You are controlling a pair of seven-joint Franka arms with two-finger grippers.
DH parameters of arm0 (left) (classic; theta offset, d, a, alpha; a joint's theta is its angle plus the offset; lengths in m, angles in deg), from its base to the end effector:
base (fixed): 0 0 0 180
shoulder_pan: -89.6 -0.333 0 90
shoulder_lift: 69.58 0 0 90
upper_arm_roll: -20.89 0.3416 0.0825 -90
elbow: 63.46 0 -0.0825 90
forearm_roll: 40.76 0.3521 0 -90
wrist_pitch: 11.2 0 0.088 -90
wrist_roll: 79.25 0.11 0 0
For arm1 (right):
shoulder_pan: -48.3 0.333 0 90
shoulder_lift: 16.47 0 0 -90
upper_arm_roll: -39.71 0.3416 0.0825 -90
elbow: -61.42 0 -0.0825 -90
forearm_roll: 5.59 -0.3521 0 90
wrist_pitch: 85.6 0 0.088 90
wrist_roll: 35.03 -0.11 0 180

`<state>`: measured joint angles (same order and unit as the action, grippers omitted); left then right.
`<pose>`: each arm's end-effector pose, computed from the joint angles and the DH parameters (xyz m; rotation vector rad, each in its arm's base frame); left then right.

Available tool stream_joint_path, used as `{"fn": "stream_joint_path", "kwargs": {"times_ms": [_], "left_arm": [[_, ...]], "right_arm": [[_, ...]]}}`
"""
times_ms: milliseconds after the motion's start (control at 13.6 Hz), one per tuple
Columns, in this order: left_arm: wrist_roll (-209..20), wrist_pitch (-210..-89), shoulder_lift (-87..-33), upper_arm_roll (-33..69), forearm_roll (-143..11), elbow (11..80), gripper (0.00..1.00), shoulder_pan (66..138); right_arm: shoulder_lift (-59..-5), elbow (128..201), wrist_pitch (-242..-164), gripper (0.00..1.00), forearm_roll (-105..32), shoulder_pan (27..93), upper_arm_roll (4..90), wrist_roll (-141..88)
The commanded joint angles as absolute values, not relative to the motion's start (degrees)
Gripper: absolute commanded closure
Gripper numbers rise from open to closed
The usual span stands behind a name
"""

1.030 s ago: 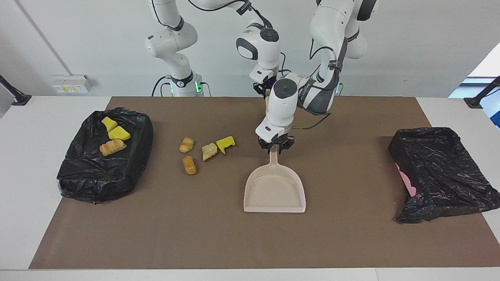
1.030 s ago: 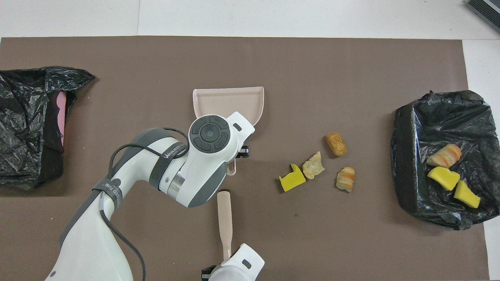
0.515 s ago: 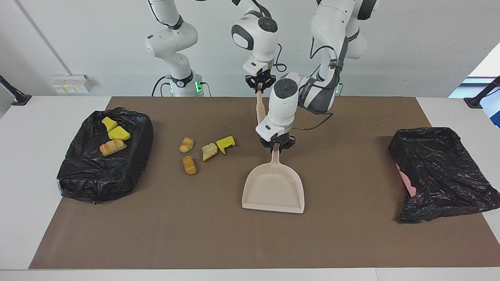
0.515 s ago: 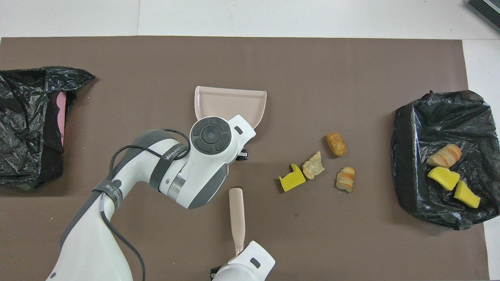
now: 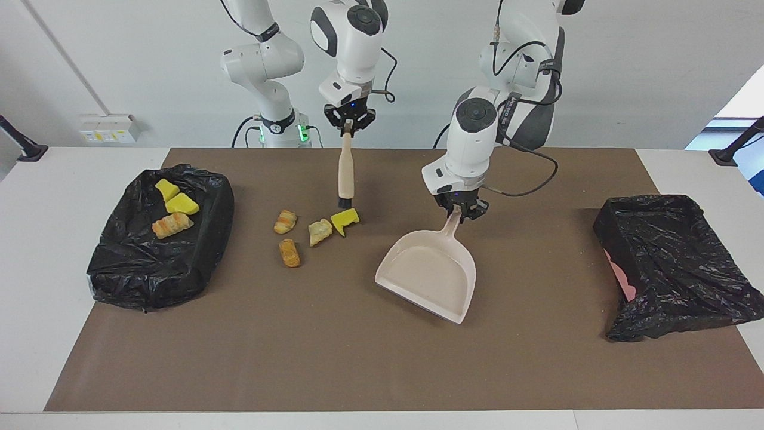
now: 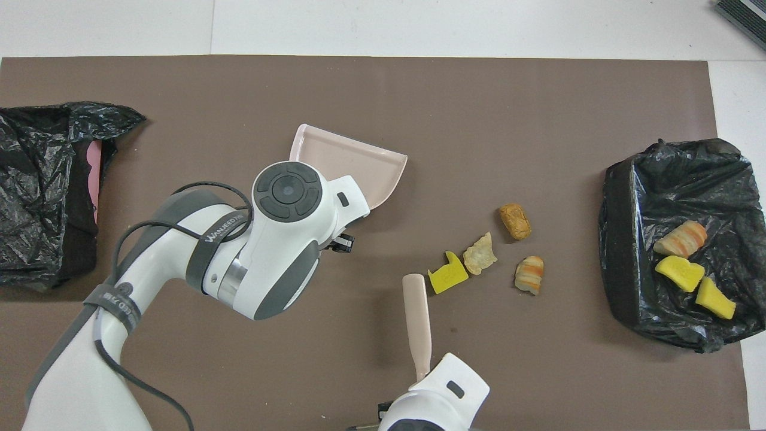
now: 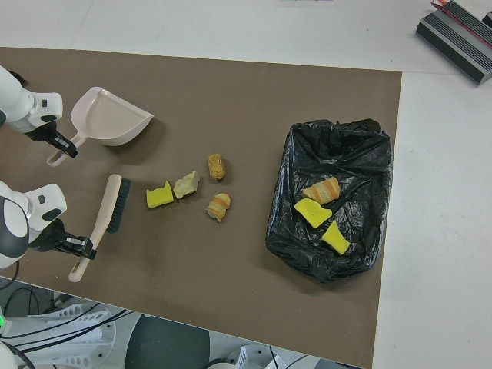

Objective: Sweep and dump trash in bin
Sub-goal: 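Drag the dustpan to the sponges with the left gripper while the right gripper lifts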

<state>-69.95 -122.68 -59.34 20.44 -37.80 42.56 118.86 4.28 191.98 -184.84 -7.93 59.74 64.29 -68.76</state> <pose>0.4994 -0.2805 0.4558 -2.8920 1.0585 0.1139 0.3021 0.2437 0.5017 2.9275 -0.0171 -0.1707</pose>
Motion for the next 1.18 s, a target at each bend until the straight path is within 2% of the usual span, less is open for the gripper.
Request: {"fn": "stream_joint_path", "kwargs": {"times_ms": [0,147,368,588,883,1103], "left_arm": [[-59.07,-120.64,-60.79,20.28,-36.55,44.2,1.0,117.81],[-53.36,-119.75,-61.49,20.28,-34.98,44.99,1.0,117.9],[-45.08,-120.8,-64.56,20.19,-31.1,49.99,1.0,118.69],[-44.71,-124.39,-68.51,20.1,-27.68,56.84,1.0,121.06],[-44.71,-126.16,-69.23,19.93,-27.41,60.72,1.0,123.52],[-44.62,-126.34,-70.02,19.93,-27.41,61.52,1.0,124.49]], "right_arm": [[5.68,193.52,-184.38,1.0,-2.37,51.23,64.94,-61.35],[4.98,194.4,-185.87,1.0,1.34,45.17,64.94,-52.48],[1.91,195.28,-191.58,1.0,3.36,37.33,65.03,-44.8],[-4.58,195.28,-197.11,1.0,7.5,36.88,65.03,-44.53],[-13.47,193.44,-201.17,1.0,7.16,40.11,65.46,-44.26],[-13.31,193.0,-200.91,1.0,-0.45,44.59,65.55,-42.96]]}}
